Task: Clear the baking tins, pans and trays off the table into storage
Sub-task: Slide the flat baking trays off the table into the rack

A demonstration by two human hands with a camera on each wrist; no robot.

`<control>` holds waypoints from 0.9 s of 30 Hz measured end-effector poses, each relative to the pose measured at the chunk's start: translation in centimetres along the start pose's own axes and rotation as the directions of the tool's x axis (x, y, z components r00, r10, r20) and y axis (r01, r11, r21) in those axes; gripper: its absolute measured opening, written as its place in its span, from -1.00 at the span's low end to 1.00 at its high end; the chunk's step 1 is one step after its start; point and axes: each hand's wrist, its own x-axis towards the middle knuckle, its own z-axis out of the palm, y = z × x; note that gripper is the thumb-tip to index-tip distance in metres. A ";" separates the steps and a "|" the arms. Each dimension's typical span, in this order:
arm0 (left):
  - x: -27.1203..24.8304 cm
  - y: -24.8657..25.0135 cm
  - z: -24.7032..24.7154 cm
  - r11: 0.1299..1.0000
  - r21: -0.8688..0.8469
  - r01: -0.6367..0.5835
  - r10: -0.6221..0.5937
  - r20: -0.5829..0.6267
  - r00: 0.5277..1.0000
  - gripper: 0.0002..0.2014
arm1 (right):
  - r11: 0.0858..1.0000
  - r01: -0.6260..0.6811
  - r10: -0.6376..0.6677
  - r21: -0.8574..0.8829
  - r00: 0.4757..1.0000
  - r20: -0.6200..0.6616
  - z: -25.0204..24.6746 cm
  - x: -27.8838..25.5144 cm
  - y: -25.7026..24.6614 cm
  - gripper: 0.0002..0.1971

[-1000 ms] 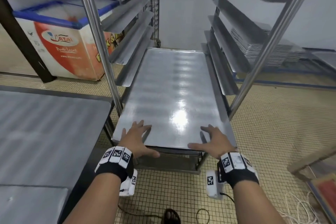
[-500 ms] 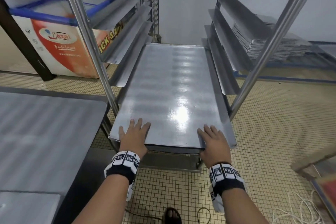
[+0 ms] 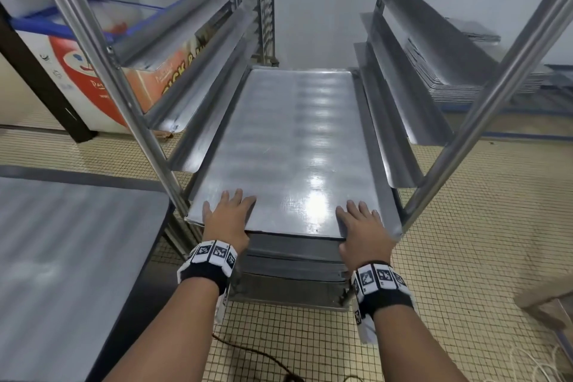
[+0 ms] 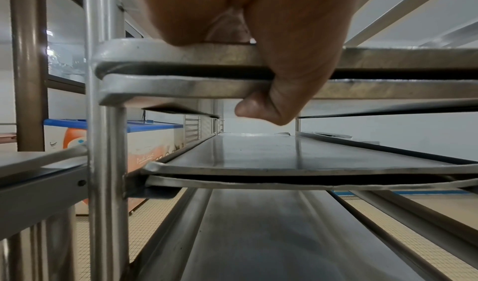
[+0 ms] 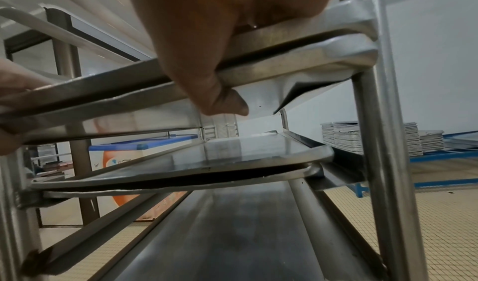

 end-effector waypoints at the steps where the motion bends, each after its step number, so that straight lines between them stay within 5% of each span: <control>1: 0.5 0.0 -0.1 1.000 -0.003 0.001 -0.001 -0.002 1.000 -0.10 | 1.000 0.001 -0.001 0.010 1.000 0.003 0.1 0.6 0.1 -0.36; 17: 6.8 0.1 -0.6 1.000 0.017 0.000 -0.001 0.042 0.999 -0.08 | 0.999 0.029 -0.029 0.014 0.999 0.044 1.3 6.5 1.2 -0.35; 27: 6.4 -1.1 -0.7 0.995 0.072 -0.066 0.060 0.079 0.995 -0.06 | 0.997 -0.038 0.044 -0.060 0.993 0.106 1.1 7.1 0.1 -0.26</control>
